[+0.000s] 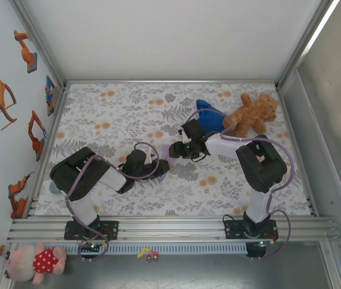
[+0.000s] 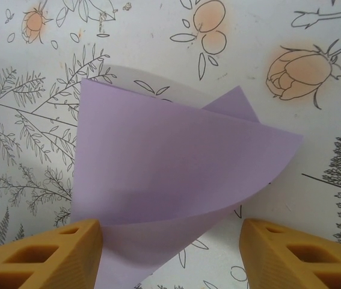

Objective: Fold a paper plane with a square sheet of paper (pick it up from the middle)
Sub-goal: Fold the wing for the fifth time at the center of the table.

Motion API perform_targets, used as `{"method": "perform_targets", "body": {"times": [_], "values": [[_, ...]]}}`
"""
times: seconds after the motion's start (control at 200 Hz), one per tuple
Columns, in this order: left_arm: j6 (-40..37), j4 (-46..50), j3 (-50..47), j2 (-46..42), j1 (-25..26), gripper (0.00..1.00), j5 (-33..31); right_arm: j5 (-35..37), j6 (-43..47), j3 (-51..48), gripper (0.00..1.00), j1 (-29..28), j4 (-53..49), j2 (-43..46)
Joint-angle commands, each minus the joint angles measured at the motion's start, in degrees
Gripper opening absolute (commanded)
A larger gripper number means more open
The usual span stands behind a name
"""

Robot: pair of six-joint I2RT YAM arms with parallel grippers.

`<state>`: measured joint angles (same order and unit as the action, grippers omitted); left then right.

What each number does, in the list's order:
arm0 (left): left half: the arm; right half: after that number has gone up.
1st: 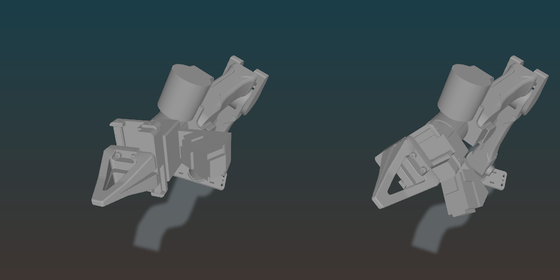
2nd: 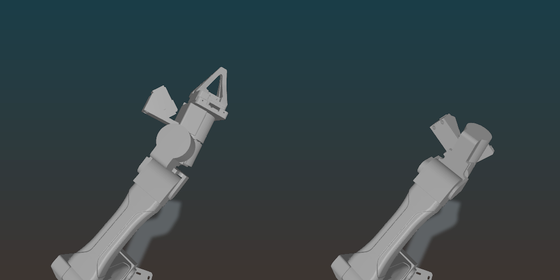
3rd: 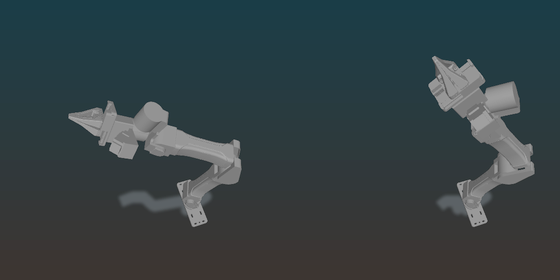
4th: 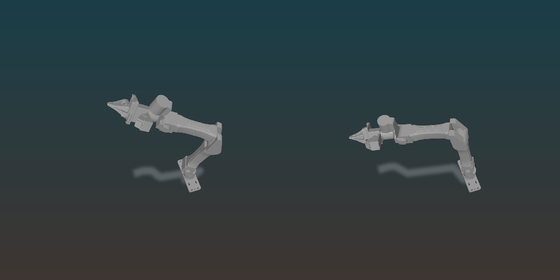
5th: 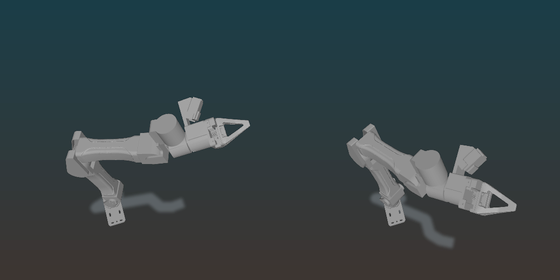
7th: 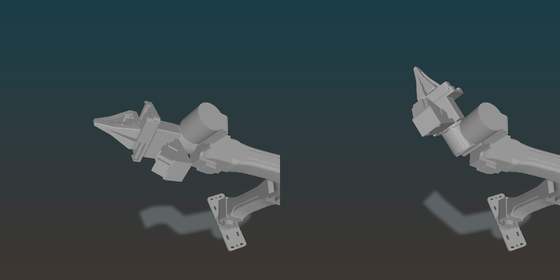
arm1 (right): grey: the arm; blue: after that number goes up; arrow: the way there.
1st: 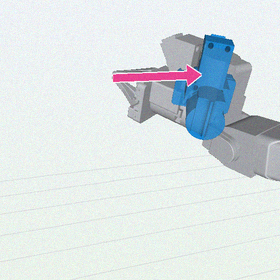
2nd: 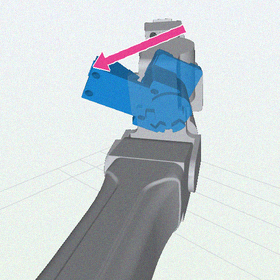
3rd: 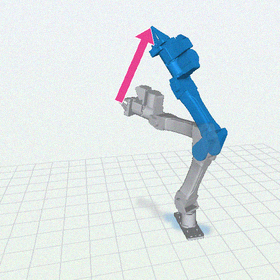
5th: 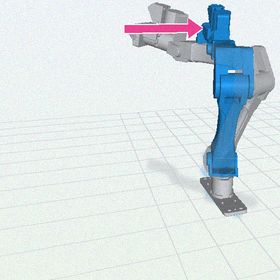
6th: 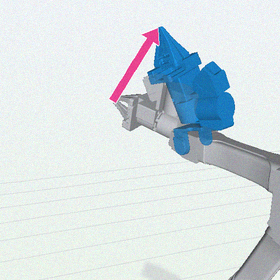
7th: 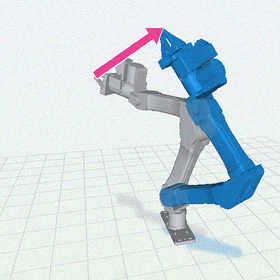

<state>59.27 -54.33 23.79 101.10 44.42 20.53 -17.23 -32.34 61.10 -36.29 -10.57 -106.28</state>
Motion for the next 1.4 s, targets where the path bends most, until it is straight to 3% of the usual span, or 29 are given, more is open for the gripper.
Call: {"method": "perform_targets", "body": {"times": [0.0, 0.456, 0.741, 1.397], "values": [[-0.71, 3.36, -0.9, -2.36, -0.31, 0.25, -0.69, 1.16, 1.09, 0.33, 0.62, -1.15, -1.01, -3.67], [-3.9, 15.42, -0.63, -10.02, -0.37, 0.33, -3.59, 0.45, 1.13, 1.21, 0.61, -1.41, -1.53, -4.13], [-6.75, 29.39, 1.17, -16.04, 0.76, 0.35, -7.15, 0.1, 1.05, 1.51, 0.61, -1.66, -2.0, -3.74], [-7.96, 40.48, 10.17, -12.05, 3.04, 0.34, -10.01, -0.34, 0.63, 1.78, 0.61, -2.11, -1.74, -4.37]]}}
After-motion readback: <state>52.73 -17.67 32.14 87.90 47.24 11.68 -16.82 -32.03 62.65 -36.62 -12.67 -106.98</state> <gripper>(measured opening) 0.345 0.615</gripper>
